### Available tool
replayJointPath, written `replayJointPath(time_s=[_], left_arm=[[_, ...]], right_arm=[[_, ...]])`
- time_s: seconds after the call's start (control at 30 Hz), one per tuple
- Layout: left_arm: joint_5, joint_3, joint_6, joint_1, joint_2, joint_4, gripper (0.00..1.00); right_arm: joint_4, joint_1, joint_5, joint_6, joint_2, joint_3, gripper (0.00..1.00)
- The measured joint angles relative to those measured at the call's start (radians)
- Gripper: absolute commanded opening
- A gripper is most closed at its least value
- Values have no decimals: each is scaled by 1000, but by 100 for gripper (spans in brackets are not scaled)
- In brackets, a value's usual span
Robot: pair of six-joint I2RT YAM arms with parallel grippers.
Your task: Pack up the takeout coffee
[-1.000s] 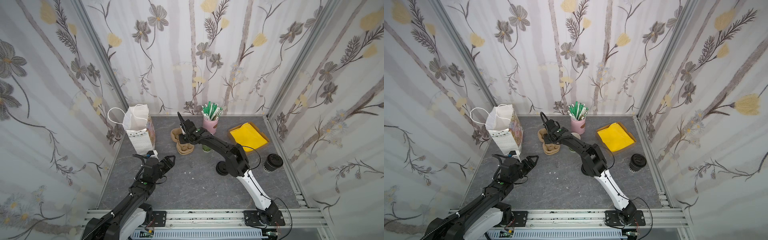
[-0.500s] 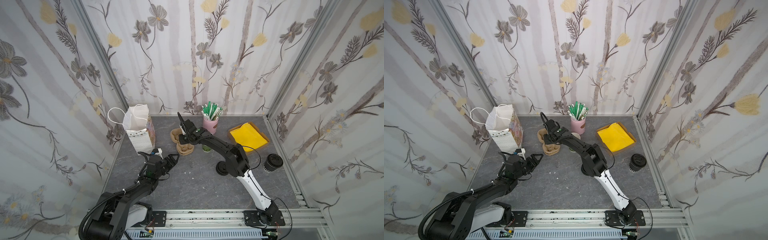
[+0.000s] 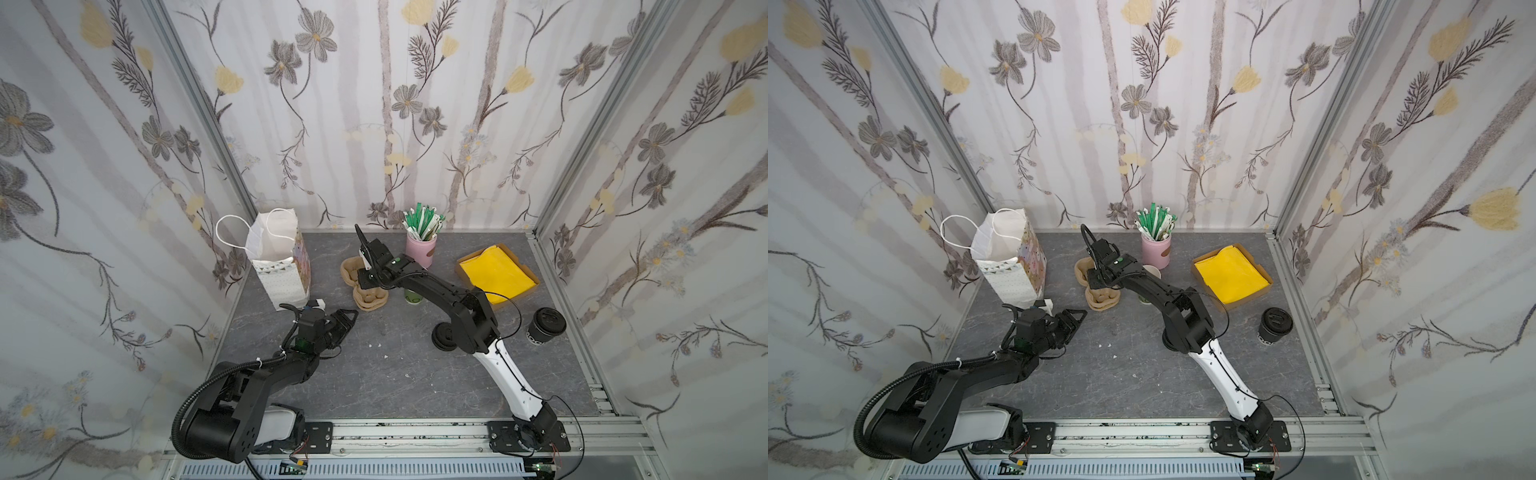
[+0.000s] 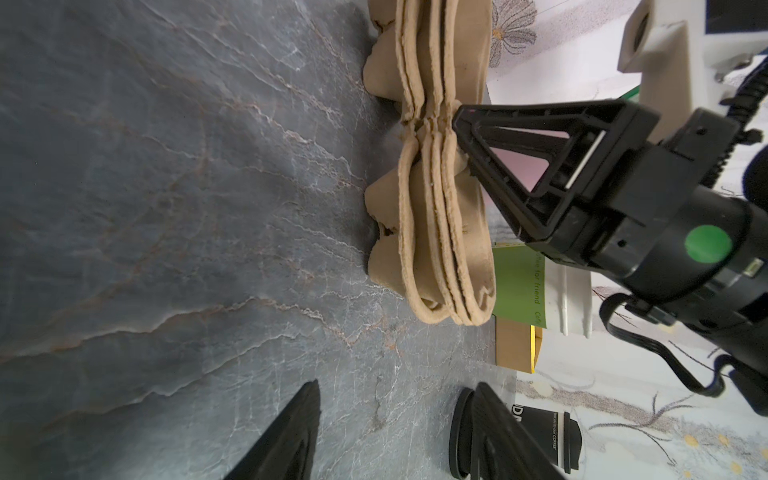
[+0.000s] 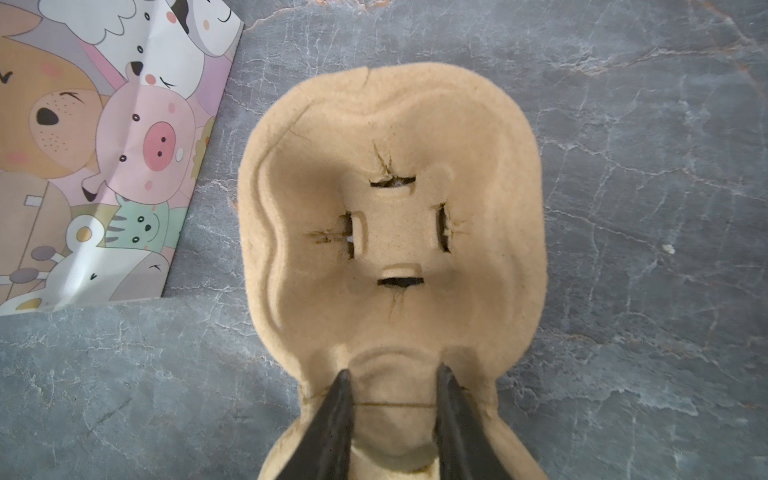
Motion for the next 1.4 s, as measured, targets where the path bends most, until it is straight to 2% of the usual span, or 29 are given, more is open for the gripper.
replayJointPath(time_s=[0.57, 1.4], left_arm=[[19, 85, -27, -1, 124, 6, 58], [37, 131, -40, -1, 172, 6, 60]], right_arm=[[-2, 0, -6, -2, 0, 0, 29], [-11, -1, -18, -15, 0, 1, 29]])
